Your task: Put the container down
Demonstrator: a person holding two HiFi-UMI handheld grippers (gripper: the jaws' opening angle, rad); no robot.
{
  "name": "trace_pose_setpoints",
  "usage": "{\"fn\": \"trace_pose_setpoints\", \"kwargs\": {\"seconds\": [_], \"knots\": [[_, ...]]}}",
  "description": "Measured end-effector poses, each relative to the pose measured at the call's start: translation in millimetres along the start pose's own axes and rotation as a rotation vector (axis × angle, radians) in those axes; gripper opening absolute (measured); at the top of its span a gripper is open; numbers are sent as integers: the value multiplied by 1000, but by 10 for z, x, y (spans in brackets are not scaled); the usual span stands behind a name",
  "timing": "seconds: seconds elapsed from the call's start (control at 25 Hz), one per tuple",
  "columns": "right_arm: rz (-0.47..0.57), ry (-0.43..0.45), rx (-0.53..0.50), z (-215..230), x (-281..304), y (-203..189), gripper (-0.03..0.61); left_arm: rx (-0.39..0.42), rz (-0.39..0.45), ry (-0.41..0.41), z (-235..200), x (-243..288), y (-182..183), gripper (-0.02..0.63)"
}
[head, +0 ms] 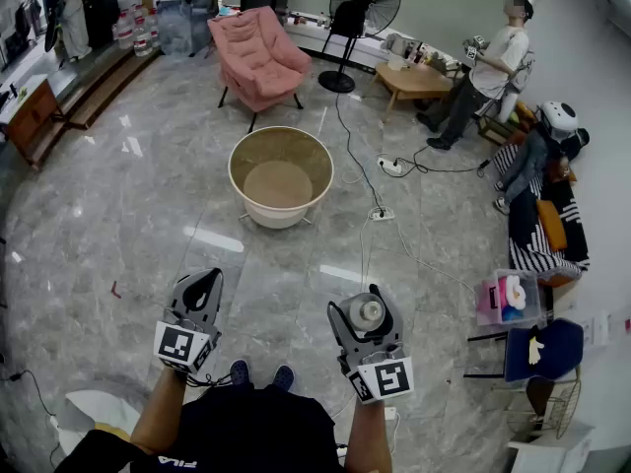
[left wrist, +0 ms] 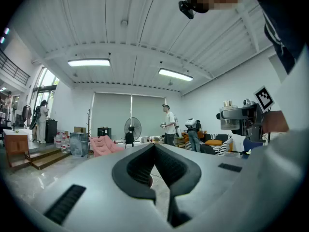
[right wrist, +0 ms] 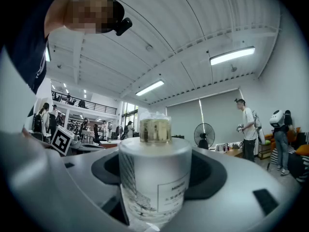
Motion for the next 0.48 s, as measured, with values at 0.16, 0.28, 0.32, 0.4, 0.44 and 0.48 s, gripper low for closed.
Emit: {"fn": "trace_pose_setpoints", "kwargs": {"seconds": [0.16,0.28,0.32,0.4,0.44,0.48], "knots": [[-11,-13,-14,156,-2,-86,350,-4,-1,19,-63,25,-78,26],[-16,-13,-9,189,-23,-92,350,-6,-9,7,11,43,-66,26],[-16,-11,-9,190,-23,-91,350,-8,-11,2,37,52,-61,26],[-7,-3,-11,191,-24,-80,350,-5,-14,-7,88,75,-45,26],[1,5,-12,195,-26,-74,350,-1,-15,-11,112,91,-38,26],[11,15,-8,205,-28,-69,350,0,-15,-14,133,112,-32,26]]}}
Point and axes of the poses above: the fingertips, and each gripper's own axes: x forward along the fingers, z to its right, y out of its top, the point moved 5 cm from there along -x, backward along the fingers, and after that the axes turned 12 degrees about -z, right-handed, at the moved point
